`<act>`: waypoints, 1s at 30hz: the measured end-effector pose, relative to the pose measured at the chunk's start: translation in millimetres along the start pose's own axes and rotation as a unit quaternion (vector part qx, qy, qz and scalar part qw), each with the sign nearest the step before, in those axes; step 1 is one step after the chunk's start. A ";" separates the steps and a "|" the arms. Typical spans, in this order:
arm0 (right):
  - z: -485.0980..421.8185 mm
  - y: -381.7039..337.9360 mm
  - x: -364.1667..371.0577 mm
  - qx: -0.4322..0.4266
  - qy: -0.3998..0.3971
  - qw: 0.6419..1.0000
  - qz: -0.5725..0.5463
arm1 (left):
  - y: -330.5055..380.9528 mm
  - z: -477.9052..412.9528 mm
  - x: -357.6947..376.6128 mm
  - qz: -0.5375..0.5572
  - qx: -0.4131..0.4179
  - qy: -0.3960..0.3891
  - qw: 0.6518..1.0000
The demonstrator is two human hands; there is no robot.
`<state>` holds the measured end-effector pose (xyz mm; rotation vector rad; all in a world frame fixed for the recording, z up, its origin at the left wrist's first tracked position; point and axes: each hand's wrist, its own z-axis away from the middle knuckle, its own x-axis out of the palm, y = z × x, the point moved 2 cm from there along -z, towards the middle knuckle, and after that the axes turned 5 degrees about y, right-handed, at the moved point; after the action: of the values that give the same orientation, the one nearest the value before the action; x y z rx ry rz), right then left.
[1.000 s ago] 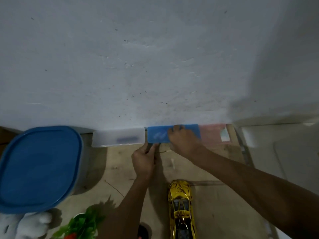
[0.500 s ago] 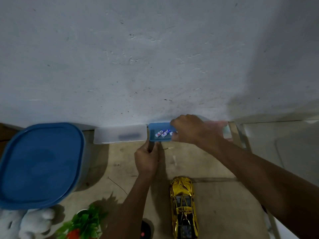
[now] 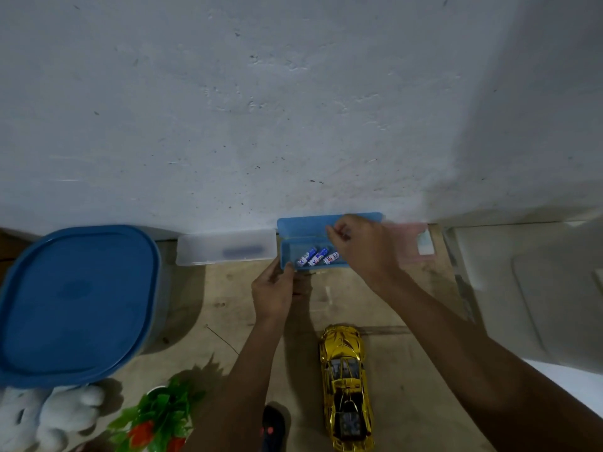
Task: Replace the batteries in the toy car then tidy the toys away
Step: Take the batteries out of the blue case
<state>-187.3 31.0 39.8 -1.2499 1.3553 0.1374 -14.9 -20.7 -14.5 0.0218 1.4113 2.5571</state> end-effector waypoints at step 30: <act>23.3 3.8 44.9 -0.245 -0.244 0.920 0.182 | 2.6 3.7 -6.7 0.018 -0.024 -0.067 0.997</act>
<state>-161.2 24.3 -3.2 -1.2375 1.1241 1.0383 -8.4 -20.3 -9.8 0.2094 1.3108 2.5644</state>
